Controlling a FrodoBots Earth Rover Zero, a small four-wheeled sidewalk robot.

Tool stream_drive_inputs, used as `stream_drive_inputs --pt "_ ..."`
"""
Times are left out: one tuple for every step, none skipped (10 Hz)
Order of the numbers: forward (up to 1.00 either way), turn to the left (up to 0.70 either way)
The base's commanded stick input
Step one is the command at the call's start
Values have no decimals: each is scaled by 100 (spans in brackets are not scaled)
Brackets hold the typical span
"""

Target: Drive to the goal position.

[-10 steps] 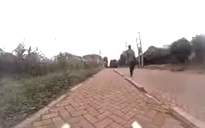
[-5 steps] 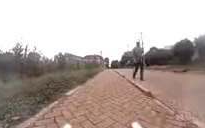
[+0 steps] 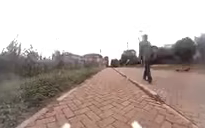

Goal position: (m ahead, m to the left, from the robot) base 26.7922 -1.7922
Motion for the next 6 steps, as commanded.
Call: stream_drive_inputs --pt "70 0" --pt "70 0" --pt "70 0" --pt "70 0" --pt "70 0" --pt "70 0"
